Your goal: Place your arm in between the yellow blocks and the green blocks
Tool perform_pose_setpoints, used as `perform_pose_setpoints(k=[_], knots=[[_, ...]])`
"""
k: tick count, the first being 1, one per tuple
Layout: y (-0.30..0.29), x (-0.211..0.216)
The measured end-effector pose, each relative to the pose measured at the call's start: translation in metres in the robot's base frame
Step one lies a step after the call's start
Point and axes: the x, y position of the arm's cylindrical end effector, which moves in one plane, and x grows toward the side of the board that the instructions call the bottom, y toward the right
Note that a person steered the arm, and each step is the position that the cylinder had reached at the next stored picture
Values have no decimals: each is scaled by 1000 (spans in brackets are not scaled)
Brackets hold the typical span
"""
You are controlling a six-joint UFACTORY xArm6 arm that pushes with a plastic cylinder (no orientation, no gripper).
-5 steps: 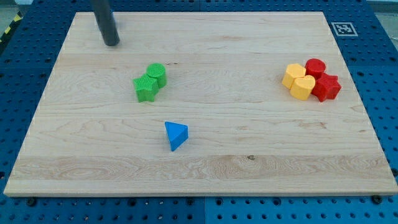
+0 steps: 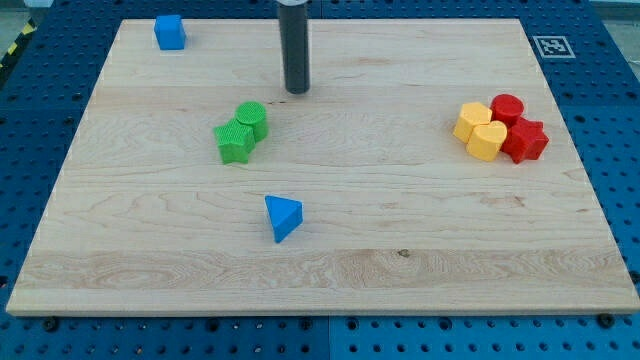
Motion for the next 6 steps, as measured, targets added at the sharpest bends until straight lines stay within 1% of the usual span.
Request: perform_pose_setpoints(k=[2, 3, 6], knots=[[8, 5], [16, 34], [49, 52]])
